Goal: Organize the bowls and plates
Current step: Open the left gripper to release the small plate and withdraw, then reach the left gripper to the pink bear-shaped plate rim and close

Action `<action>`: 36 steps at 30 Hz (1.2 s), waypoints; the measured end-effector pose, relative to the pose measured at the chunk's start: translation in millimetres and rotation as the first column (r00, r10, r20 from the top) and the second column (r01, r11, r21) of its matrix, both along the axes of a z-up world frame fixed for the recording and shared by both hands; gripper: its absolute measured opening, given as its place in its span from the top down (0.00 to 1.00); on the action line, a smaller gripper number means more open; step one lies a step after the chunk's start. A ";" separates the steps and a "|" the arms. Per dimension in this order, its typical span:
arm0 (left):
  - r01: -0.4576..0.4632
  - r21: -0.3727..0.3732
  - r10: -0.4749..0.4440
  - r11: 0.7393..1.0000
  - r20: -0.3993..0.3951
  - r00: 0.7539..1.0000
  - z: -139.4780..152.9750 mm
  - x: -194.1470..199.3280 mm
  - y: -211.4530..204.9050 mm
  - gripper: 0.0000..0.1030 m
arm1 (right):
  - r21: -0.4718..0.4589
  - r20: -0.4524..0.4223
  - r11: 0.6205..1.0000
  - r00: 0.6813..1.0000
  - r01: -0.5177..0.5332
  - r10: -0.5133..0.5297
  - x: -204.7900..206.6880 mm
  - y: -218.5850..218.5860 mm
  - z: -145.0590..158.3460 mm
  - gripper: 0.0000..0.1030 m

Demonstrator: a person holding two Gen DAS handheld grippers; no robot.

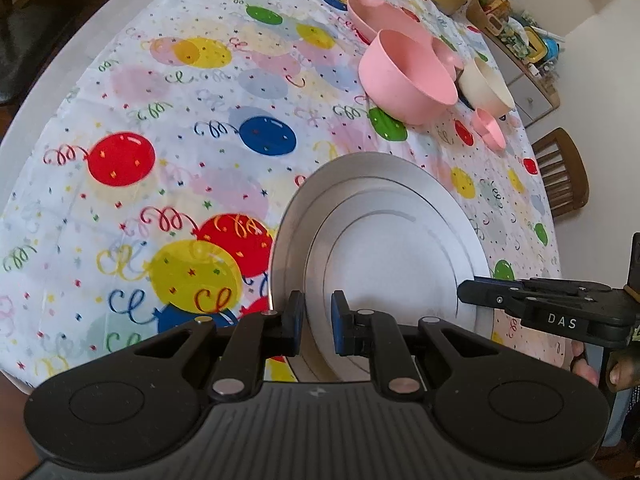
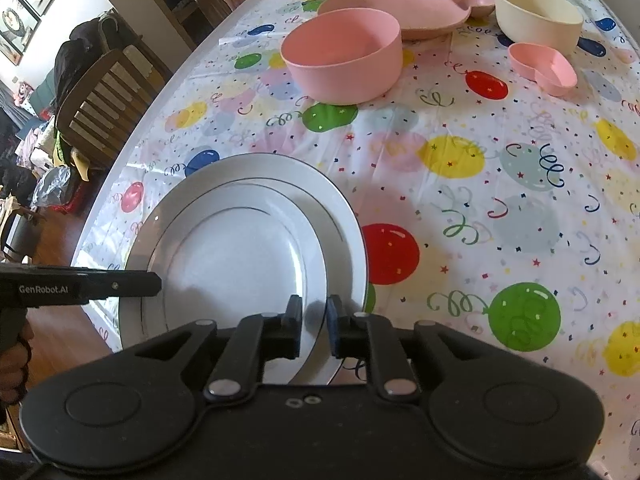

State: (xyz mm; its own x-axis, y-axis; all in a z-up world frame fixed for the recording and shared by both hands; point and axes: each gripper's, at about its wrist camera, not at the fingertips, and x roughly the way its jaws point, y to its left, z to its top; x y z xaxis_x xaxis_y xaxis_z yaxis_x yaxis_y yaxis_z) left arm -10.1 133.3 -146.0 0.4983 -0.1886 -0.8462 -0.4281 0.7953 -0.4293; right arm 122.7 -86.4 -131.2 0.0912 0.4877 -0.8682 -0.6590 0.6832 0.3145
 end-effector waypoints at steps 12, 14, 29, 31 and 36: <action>0.021 0.101 -0.029 0.995 0.081 0.996 37.5 -5.3 -0.7 0.86 | -0.003 0.082 1.000 0.997 0.005 -0.005 -7.8 -3.5 23.0 0.80; 0.030 0.127 -0.044 0.991 0.107 0.993 47.1 -3.7 -6.3 0.86 | 0.006 0.106 1.000 0.994 0.004 -0.004 -11.4 -4.2 30.5 0.79; 0.067 0.271 -0.147 0.960 0.285 0.947 110.0 22.6 -41.2 0.86 | 0.102 0.328 0.994 0.942 0.035 -0.067 -28.7 -13.2 98.1 0.62; 0.065 0.281 -0.153 0.957 0.303 0.941 116.2 28.0 -45.3 0.86 | 0.111 0.350 0.993 0.933 0.045 -0.081 -28.1 -13.3 104.3 0.58; 0.055 0.311 -0.164 0.949 0.336 0.927 130.5 41.9 -54.1 0.86 | 0.135 0.406 0.988 0.906 0.068 -0.118 -22.8 -15.1 120.1 0.53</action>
